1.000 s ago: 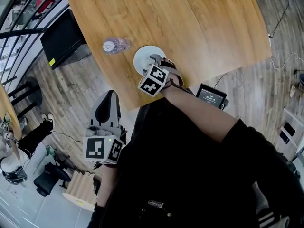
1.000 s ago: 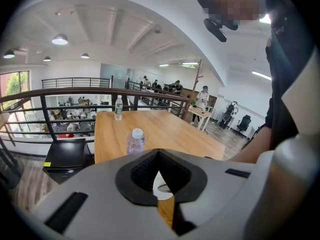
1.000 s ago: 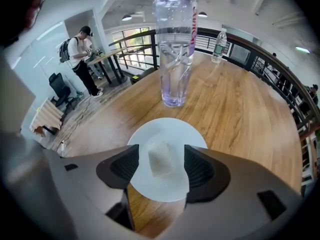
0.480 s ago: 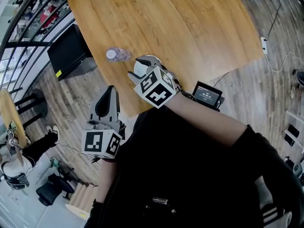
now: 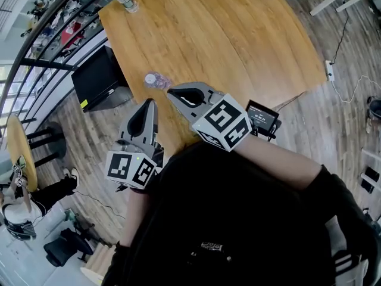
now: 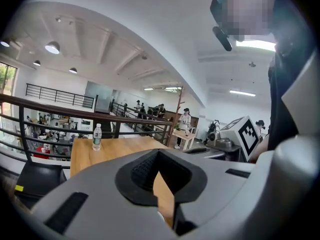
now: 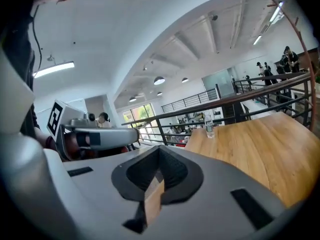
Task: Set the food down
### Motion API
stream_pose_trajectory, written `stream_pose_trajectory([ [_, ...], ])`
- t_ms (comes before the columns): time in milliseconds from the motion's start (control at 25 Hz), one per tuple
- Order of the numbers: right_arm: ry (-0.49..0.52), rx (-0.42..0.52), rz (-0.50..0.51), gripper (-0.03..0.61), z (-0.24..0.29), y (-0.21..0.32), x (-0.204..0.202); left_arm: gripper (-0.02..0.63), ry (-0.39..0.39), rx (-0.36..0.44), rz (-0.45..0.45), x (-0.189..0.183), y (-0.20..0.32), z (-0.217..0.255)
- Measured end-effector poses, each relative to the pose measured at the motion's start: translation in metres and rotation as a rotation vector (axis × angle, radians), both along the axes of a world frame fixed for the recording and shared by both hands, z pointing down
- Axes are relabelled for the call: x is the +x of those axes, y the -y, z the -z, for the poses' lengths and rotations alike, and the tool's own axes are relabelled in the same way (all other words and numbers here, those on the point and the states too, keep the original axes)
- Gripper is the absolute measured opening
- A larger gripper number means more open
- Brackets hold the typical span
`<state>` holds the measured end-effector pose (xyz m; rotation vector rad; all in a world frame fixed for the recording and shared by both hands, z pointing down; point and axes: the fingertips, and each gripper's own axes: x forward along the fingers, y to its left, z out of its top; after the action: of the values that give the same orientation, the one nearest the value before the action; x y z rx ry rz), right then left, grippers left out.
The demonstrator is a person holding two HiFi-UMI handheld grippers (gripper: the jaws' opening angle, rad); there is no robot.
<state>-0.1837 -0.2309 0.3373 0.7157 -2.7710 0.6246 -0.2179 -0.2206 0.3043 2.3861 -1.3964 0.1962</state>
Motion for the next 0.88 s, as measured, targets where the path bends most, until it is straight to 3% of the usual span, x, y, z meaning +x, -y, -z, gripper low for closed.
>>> stream_pose_trajectory([
  [160, 0.051, 0.077, 0.004, 0.018, 0.023, 0.001, -0.001, 0.005, -0.008, 0.032, -0.025, 0.007, 0.004, 0.007],
  [880, 0.027, 0.094, 0.075, 0.018, 0.020, -0.012, -0.012, 0.005, -0.020, 0.032, -0.018, 0.002, 0.001, 0.006],
])
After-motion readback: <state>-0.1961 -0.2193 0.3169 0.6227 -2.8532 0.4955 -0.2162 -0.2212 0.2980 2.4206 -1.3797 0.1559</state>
